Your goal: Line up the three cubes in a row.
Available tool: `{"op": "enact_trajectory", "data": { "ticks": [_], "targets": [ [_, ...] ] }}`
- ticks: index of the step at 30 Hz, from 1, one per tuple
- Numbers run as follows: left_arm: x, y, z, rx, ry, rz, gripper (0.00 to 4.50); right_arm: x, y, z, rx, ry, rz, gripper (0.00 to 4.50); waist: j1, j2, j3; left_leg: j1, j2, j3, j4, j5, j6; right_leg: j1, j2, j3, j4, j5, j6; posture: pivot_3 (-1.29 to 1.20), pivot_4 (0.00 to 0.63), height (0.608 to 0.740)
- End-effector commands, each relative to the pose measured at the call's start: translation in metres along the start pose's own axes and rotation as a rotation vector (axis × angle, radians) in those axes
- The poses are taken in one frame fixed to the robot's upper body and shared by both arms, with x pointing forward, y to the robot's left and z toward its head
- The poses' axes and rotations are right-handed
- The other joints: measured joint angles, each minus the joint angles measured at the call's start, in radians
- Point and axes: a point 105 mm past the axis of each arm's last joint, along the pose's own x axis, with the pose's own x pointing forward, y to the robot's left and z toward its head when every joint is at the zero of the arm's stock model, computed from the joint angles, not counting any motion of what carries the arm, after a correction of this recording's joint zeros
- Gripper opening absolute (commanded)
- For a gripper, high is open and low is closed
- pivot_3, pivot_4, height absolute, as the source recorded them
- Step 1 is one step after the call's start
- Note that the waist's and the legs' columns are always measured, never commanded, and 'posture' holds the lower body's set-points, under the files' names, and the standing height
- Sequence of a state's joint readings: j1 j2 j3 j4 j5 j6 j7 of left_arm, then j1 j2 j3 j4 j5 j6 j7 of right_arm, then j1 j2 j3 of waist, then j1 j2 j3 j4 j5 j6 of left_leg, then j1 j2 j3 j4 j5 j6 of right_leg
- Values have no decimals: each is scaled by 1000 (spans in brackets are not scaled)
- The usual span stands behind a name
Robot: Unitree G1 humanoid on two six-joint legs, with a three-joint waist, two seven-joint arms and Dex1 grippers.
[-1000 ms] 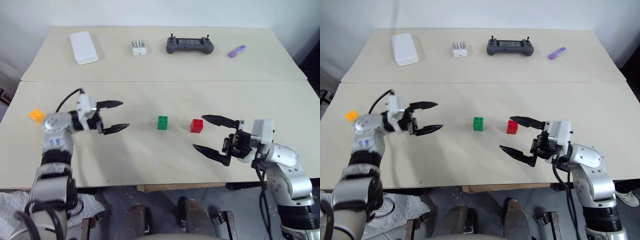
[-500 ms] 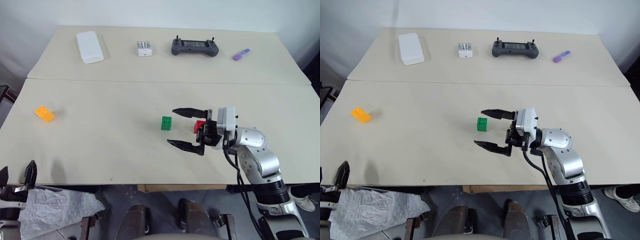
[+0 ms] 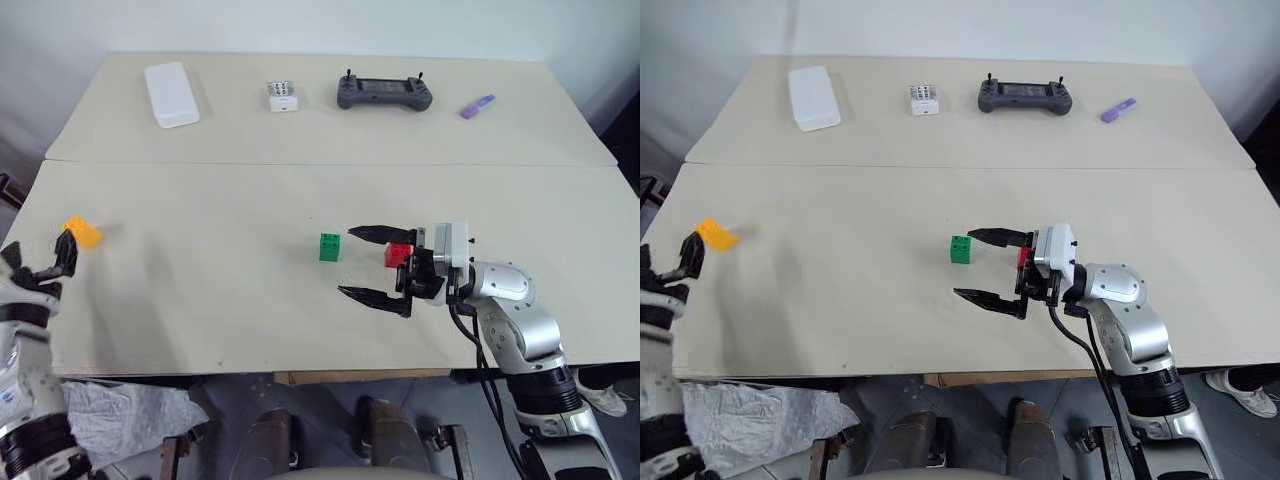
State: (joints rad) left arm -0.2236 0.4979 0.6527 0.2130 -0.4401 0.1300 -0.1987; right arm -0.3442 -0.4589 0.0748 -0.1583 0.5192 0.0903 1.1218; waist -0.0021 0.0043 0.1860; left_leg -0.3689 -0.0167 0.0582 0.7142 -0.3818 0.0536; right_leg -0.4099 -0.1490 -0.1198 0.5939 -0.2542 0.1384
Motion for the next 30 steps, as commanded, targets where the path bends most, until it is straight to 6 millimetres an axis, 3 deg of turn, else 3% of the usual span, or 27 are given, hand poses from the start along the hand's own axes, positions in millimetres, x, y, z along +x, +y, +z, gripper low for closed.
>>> {"op": "enact_trajectory", "data": {
  "ticks": [1, 6, 20, 30],
  "targets": [
    [7, -15, 3, 20, -12, 58, 4476, 0, 5, 10, -22, -31, 16, 4500, -3, 0, 0, 0, 0, 0, -1, 0, 0, 0, 0, 0, 0, 0, 0, 0, 150, 740],
    [11, -32, -3, 49, -1, 128, 4476, 1, 12, 10, 3, -35, 32, 4500, 0, 0, 0, 0, 1, 0, -1, 0, 0, 0, 1, -3, -3, 0, 0, 0, 150, 740],
    [30, -42, -8, -33, -16, 280, 4476, -4, 8, 7, 18, -22, 10, 4500, 8, -1, 0, 0, 1, 0, 2, 0, -1, 1, 1, -3, -2, 0, 1, 0, 150, 740],
    [32, -38, -6, -69, -26, 433, 4476, -6, 5, 6, 27, -10, -4, 4500, 15, -1, 0, 0, 1, 0, 2, 0, -1, 1, 0, -2, -2, 0, 1, 0, 150, 740]
  ]
}}
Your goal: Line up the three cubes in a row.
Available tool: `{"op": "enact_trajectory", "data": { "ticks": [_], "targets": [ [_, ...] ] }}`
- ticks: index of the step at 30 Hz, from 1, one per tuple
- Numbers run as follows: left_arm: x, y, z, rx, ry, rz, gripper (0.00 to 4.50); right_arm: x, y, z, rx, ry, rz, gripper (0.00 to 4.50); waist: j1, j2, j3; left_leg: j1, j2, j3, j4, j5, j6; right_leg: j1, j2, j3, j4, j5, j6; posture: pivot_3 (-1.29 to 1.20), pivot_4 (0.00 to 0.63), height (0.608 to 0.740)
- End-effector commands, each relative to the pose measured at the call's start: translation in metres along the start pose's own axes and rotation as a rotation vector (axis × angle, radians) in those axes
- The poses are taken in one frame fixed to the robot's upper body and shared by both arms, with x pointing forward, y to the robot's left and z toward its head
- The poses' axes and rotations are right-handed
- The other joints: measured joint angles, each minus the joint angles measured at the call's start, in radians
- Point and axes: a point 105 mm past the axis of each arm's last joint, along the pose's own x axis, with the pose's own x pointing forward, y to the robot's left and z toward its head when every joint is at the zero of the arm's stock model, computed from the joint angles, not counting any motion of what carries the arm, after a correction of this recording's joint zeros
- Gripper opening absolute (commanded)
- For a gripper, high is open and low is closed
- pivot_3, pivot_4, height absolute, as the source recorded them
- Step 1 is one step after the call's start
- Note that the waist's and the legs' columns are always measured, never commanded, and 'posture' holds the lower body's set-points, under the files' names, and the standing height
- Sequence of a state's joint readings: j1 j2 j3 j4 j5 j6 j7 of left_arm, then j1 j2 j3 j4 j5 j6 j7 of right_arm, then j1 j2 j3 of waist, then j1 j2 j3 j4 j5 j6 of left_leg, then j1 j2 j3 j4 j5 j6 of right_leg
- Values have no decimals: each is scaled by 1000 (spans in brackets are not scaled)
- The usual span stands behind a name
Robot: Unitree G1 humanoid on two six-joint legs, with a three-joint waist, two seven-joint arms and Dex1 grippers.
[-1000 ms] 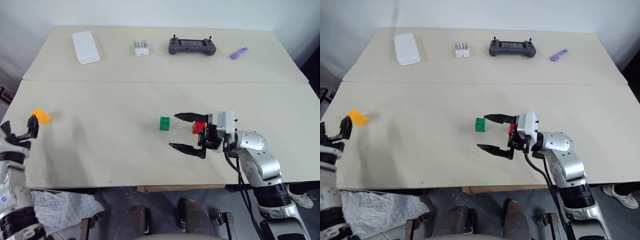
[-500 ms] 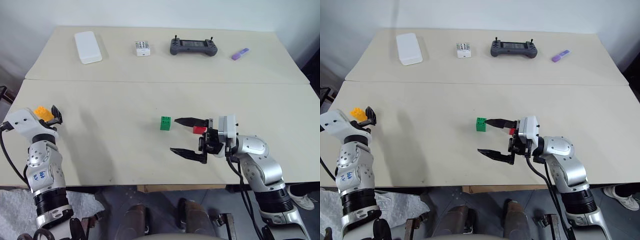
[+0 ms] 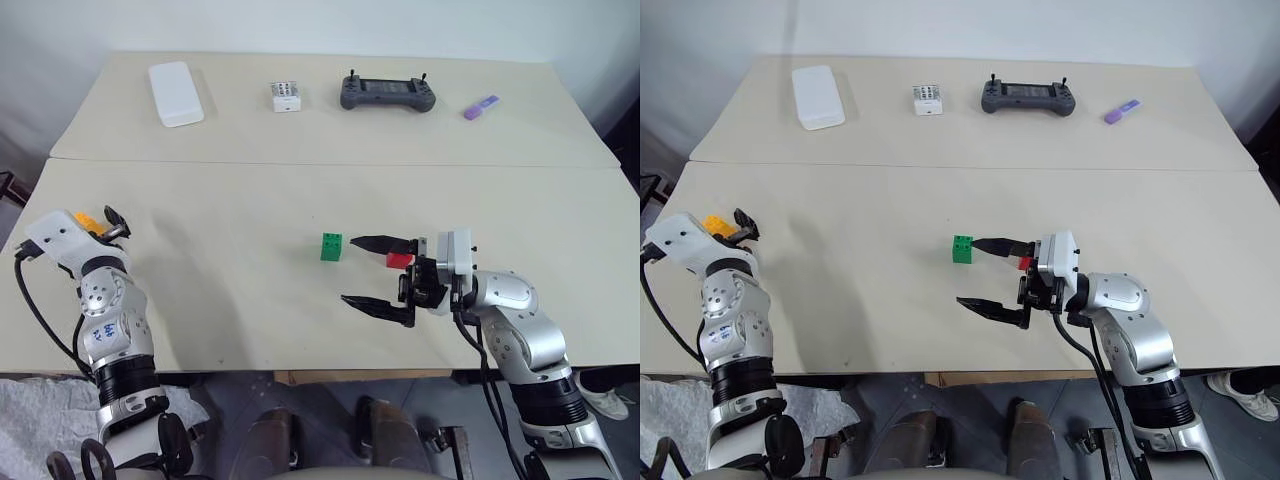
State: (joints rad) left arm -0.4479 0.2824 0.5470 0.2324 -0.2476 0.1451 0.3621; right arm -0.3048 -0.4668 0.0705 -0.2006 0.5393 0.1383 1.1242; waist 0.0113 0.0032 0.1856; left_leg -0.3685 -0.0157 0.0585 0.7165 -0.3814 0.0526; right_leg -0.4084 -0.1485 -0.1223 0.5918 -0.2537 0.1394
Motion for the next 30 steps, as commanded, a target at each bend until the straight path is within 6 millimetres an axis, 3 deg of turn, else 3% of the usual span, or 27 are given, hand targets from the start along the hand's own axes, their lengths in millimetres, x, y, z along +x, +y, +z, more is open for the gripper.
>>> {"op": "enact_trajectory", "data": {
  "ticks": [1, 7, 10, 18, 21, 24, 26, 28, 30],
  "targets": [
    [4, -1, 13, -14, -46, 41, 4476, -3, -3, 9, -21, -17, -12, 4500, 5, 0, 0, 0, 0, 0, 0, 0, 0, 0, 0, 0, 0, 0, 0, 0, 150, 740],
    [9, 0, 4, -34, -6, 73, 4476, -1, -3, 8, -16, -13, -10, 4500, 12, 0, 0, 0, 0, 0, 0, 0, 0, 0, 0, 0, 0, 0, 0, 0, 150, 740],
    [12, 0, 0, -32, 15, 79, 3976, 0, -2, 9, -14, -13, -10, 4500, 12, 0, 0, 0, 0, 0, 0, 0, 0, 0, 0, 0, 0, 0, 0, 0, 150, 740],
    [14, 0, -2, -21, 28, 68, 1596, 1, -2, 10, -12, -19, -15, 4500, 12, 0, 0, 0, 0, 0, 0, 0, 0, 0, 0, 0, 0, 0, 0, 0, 150, 740],
    [14, -4, 0, -18, 12, 9, 1483, -1, -1, 10, -15, -12, -23, 4500, 13, 0, 0, 0, 0, 0, 0, 0, 0, 0, 0, 0, 0, 0, 0, 0, 150, 740],
    [-3, -66, 16, -93, -37, -586, 1483, -24, -3, 13, -38, 10, -92, 4500, 16, 0, 0, -1, -1, 0, 0, 0, 0, 0, 0, -1, 0, 0, 0, 0, 150, 740],
    [-26, -91, 22, -56, -46, -898, 1483, -37, -1, 13, -54, 37, -119, 4500, 16, 0, 0, -2, -1, 0, 0, 0, 0, 0, 0, -3, -1, 0, 0, 0, 150, 740],
    [-65, -118, 22, 27, -19, -1319, 1483, -58, 1, 10, -63, 67, -167, 4500, 14, 0, 0, -2, -2, 1, 0, 0, 0, 0, 0, -3, -2, 0, 0, 0, 150, 740],
    [-92, -127, 19, 96, 9, -1599, 1483, -72, 3, 9, -64, 86, -205, 4500, 12, 0, 0, -2, -5, 7, -1, 0, 0, 1, 0, -4, -2, 0, 0, 0, 150, 740]
  ]
}}
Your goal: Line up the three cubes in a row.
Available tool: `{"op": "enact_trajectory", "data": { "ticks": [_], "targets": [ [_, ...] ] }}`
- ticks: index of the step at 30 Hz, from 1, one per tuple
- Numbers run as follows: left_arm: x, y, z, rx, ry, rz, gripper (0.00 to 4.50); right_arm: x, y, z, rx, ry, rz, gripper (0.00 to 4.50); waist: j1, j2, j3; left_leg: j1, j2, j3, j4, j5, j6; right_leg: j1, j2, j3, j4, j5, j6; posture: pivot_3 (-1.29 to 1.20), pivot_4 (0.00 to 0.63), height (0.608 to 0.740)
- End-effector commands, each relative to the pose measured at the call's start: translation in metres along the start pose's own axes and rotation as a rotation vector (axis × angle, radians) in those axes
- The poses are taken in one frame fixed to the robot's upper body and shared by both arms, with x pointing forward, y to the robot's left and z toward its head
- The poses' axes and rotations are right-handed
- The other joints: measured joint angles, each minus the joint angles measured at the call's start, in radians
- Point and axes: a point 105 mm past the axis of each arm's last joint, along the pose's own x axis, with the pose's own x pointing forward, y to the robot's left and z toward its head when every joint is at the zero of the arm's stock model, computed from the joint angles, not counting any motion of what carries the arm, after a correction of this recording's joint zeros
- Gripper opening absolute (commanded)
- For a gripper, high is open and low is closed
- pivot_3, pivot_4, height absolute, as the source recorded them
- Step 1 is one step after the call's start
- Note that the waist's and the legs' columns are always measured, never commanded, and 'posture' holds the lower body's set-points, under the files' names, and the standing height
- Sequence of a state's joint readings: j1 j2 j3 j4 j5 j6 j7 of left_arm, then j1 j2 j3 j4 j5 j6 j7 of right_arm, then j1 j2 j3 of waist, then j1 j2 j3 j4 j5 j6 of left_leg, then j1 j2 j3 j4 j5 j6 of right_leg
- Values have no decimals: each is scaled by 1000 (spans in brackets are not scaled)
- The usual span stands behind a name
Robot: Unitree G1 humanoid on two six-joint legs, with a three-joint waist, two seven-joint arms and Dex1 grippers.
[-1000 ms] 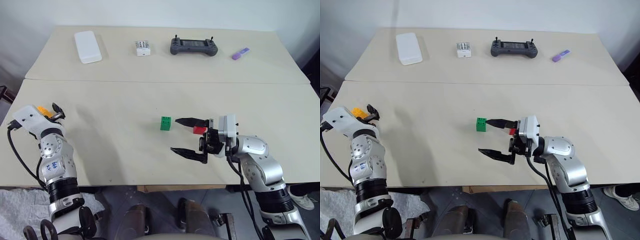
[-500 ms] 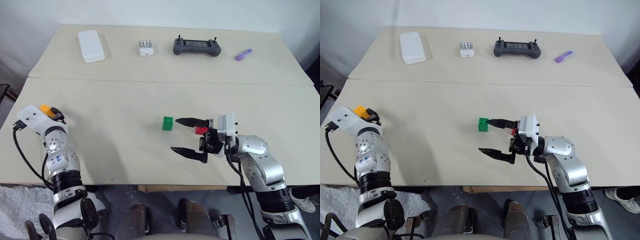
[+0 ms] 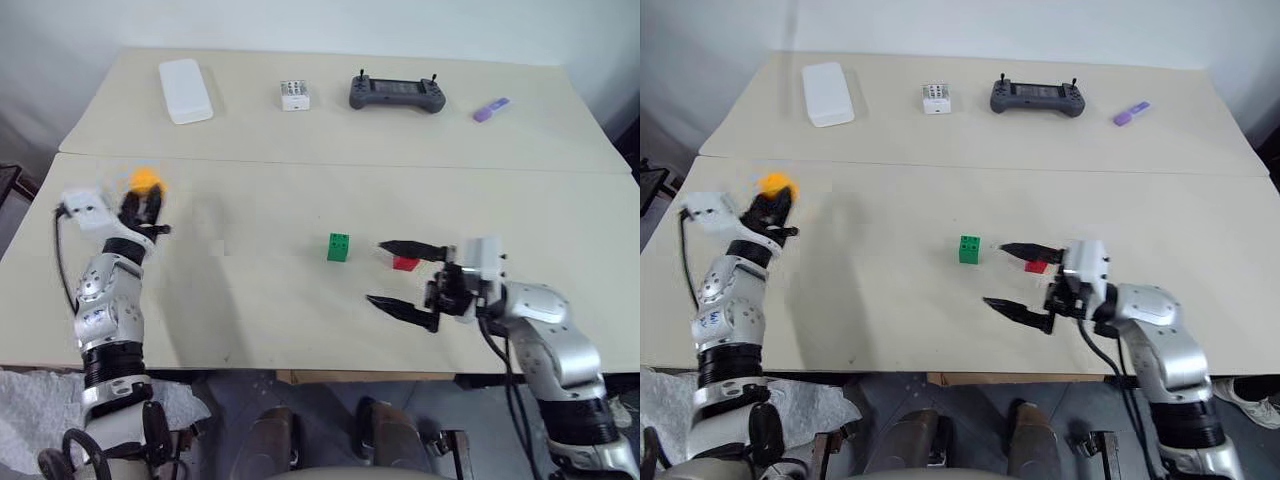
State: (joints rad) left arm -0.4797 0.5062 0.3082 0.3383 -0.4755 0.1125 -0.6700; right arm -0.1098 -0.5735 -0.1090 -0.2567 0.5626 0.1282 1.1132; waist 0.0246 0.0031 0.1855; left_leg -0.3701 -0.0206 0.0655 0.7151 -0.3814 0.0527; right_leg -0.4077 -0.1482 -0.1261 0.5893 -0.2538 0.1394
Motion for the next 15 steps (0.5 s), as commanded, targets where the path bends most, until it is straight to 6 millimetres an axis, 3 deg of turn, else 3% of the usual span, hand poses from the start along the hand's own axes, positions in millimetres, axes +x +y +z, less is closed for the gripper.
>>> {"op": "enact_trajectory", "data": {
  "ticks": [1, 4, 7, 11, 15],
  "targets": [
    [4, -56, 3, 82, 55, -504, 1483, -21, -1, 11, -63, -13, -42, 4500, -4, 0, 0, 0, 0, 0, -1, 0, 0, 0, 1, 0, 0, 0, 0, 0, 150, 740],
    [12, -69, -14, 193, 170, -708, 1483, -37, -2, 7, -60, 22, -82, 4500, -4, 0, 0, 2, 1, 2, 0, 1, -1, 1, 3, 0, -1, 0, 0, 0, 150, 740],
    [33, -83, -28, 200, 244, -863, 1483, -45, -4, 10, -77, 32, -141, 4500, -2, 0, 0, 2, 3, 4, 0, 2, -4, 1, 4, 0, -1, 0, 0, 0, 150, 740],
    [44, -88, -35, 228, 302, -947, 1483, -43, 1, 14, -86, 22, -158, 4500, -2, 0, 0, 1, 4, 5, 0, 3, -4, 0, 5, 1, 0, 0, 0, 0, 150, 740],
    [42, -83, -39, 225, 369, -970, 1483, -41, 10, 14, -79, 25, -171, 4500, -5, 0, 0, -1, 4, 6, -1, 3, -3, -2, 5, 0, 0, 0, 0, 0, 150, 740]
  ]
}}
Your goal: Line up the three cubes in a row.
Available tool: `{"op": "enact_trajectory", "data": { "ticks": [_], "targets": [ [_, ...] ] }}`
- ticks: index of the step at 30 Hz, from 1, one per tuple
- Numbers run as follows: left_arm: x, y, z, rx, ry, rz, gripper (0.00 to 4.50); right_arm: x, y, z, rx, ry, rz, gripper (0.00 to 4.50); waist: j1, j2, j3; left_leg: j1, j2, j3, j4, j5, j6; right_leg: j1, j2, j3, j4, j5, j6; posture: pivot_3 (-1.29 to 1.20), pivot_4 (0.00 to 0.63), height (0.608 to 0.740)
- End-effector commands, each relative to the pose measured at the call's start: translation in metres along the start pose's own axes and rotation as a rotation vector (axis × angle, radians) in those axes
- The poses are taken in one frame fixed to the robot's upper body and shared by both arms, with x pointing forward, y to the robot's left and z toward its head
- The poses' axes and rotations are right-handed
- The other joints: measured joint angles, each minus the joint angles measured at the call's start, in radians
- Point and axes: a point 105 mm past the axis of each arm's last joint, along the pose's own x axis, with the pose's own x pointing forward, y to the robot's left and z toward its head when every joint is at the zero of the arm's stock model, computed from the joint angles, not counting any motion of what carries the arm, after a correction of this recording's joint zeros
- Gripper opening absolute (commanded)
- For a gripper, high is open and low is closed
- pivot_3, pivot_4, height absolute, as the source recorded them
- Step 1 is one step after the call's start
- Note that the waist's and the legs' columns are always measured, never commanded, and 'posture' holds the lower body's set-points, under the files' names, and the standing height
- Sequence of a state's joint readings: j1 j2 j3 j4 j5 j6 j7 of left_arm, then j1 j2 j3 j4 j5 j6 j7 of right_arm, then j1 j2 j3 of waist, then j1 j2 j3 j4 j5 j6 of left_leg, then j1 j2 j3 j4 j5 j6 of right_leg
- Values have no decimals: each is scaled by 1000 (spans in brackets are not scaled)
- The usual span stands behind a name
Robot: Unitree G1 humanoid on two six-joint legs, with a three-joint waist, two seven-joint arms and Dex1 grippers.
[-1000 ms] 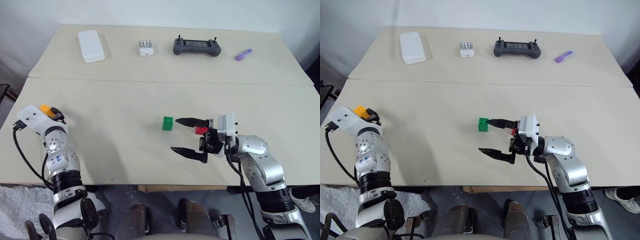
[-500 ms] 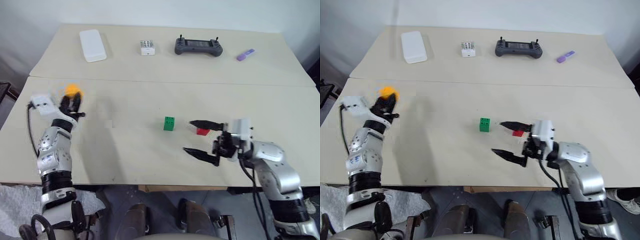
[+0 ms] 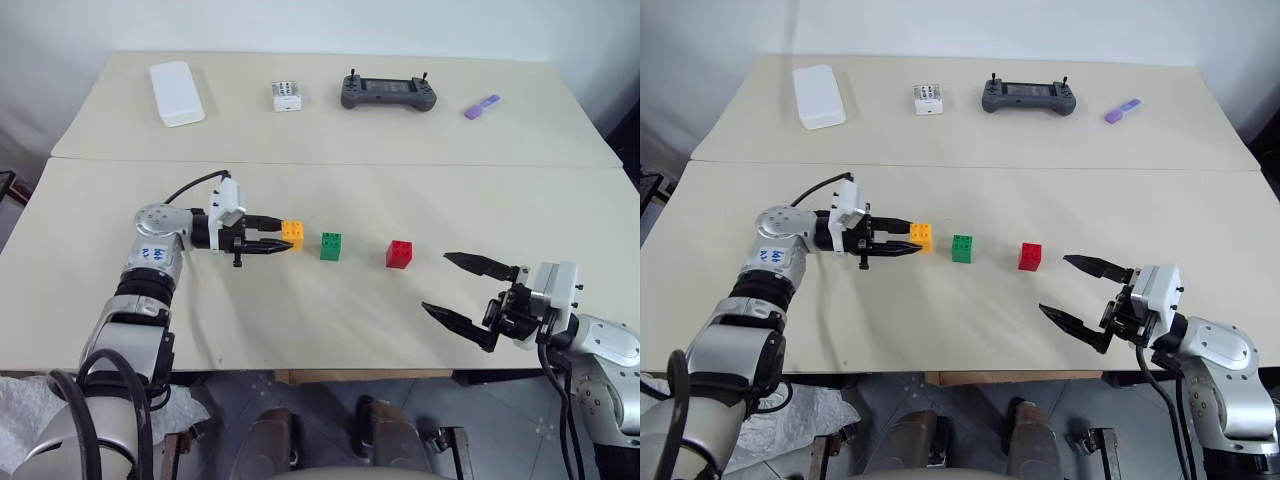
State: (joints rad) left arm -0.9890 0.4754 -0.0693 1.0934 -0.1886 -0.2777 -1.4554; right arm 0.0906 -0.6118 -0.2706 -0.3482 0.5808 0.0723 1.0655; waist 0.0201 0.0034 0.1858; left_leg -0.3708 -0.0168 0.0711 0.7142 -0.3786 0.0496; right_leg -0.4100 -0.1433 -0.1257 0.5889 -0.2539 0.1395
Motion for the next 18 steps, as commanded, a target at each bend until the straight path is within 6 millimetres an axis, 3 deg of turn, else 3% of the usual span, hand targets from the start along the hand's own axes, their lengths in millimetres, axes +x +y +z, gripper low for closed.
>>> {"op": "enact_trajectory", "data": {
  "ticks": [1, 9, 18],
  "targets": [
    [-12, 1, -5, 9, 56, -5, 1483, 0, 5, 10, -24, -27, -13, 4500, 0, 0, 0, 0, 0, 0, 0, 0, 0, 0, 0, 0, 0, 0, 0, 0, 150, 740],
    [-38, -1, -18, -9, 110, 41, 1483, -4, 6, 9, -21, -6, -27, 4500, 4, -1, 0, 0, 1, -4, 2, -1, 2, 0, -2, 1, 1, 0, 0, 0, 150, 740],
    [-28, 1, -19, -12, 103, 56, 1483, -3, 6, 9, -10, 14, 14, 4500, 7, -1, 0, 0, 2, -6, 2, -2, 5, 0, -4, 1, 2, 0, 0, 0, 150, 740]
  ]
}}
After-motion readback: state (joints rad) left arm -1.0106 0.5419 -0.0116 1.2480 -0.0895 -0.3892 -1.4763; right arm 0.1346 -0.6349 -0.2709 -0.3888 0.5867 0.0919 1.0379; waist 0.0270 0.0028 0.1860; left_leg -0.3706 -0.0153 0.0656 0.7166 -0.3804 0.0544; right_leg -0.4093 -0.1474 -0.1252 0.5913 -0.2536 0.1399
